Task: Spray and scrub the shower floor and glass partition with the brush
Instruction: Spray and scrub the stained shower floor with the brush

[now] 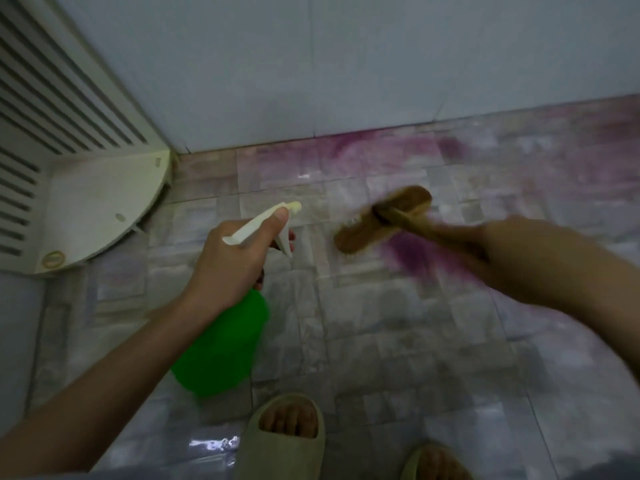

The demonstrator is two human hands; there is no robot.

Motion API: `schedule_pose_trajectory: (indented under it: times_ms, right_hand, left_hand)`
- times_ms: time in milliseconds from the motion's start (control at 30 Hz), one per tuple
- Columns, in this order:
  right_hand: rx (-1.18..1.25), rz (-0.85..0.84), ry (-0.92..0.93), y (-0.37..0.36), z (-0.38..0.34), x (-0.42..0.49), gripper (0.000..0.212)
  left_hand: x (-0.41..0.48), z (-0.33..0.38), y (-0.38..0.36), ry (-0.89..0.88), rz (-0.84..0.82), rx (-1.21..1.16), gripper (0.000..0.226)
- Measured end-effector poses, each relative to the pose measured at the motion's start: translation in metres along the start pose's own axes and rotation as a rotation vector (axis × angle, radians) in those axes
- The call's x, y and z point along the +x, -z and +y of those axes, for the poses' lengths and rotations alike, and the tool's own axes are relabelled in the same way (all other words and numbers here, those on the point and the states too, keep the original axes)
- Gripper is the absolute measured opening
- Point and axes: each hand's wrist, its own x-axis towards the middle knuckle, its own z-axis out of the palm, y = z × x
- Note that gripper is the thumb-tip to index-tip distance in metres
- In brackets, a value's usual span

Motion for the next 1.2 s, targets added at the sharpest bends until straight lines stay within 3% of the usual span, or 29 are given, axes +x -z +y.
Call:
schedule_pose_trajectory:
  times_ms: [100, 233, 367, 500, 567, 733, 867, 1033, 1200]
  right_hand:
    - [-0.03, -0.021, -0.077, -0.033, -0.004, -0.036, 0.066]
    - [0.095, 0.104, -0.18, -0.071, 0.011, -0.042, 0.063]
    - [0.044, -0.042, -0.249, -0.061, 0.021, -0.123, 0.061]
    - [0.142, 0.076, -0.317, -0.092, 0.015, -0.08, 0.063]
    - [0.199, 0.117, -0.266, -0.087, 0.035, -0.078, 0.065]
    - [0.086, -0.133, -0.28, -0.068, 0.021, -0.146, 0.078]
    - [0.261, 0.115, -0.353, -0.097, 0.034, -0.089, 0.063]
    - [0.183, -0.109, -0.445, -0.085, 0.026, -0.167, 0.083]
    - [0.346, 0.159, -0.472, -0.111, 0.049, -0.11, 0.058]
  left_hand:
    - [-0.007, 0.003, -0.015, -0.043, -0.06, 0.025, 0.039]
    - [-0.01, 0.008, -0.035, -0.071, -0.174, 0.008, 0.044]
    - [-0.01, 0.006, -0.045, -0.088, -0.259, 0.013, 0.048]
    - [-0.009, 0.01, -0.055, -0.114, -0.294, 0.035, 0.045]
    - [-0.007, 0.013, -0.062, -0.141, -0.294, 0.053, 0.045]
    - [-0.008, 0.026, -0.077, -0.144, -0.314, 0.017, 0.035]
    - [-0.005, 0.034, -0.095, -0.173, -0.335, 0.006, 0.046]
    - [-0.004, 0.043, -0.112, -0.179, -0.373, -0.003, 0.032]
    - [-0.002, 0.05, -0.125, -0.21, -0.398, 0.011, 0.027]
